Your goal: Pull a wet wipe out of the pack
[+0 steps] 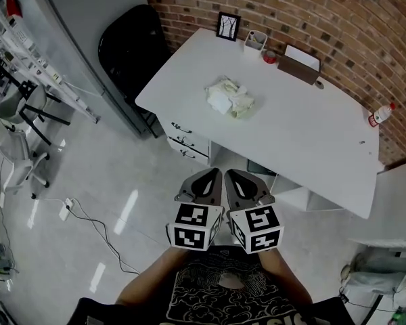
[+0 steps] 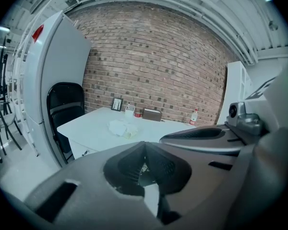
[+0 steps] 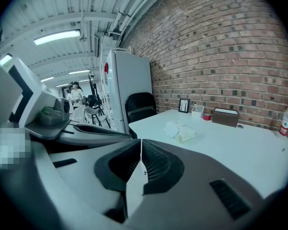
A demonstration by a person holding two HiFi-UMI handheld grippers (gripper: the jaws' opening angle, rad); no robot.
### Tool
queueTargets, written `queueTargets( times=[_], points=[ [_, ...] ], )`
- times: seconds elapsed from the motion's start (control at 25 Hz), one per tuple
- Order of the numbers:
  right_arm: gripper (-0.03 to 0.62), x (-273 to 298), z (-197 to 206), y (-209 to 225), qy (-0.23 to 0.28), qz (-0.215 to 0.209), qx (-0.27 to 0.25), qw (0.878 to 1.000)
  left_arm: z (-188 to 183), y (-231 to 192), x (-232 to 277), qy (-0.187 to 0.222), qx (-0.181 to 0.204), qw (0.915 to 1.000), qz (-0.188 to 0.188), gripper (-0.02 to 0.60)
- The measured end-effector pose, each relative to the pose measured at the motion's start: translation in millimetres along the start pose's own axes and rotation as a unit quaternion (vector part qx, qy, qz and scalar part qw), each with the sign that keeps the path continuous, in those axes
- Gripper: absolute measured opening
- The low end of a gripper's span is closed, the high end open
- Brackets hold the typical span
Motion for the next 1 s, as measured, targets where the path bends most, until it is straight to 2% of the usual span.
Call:
queueTargets(
  times=[0.32, 1.0],
  points=[
    [0.02, 36.5, -15.3, -15.3, 0.001, 0.016, -0.006, 1.0, -9.3, -40.4, 10.5, 0.005, 0.002, 0.9998, 0.019, 0.011],
    [0.019, 77.4, -30.4, 7.7, 0.011, 0.018, -0.012, 1.0, -26.5, -64.9, 47.5, 0.006, 0.019, 0.9994, 0.027, 0.012]
  ],
)
Point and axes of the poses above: the fingertips, and each gripper's own axes: x forward along the fingers, y to its right, z out of its underside, the point moved 10 cm from there along -x, backward along the fingers, and after that the axes turned 10 degrees about -z, right-handed, at the moved point
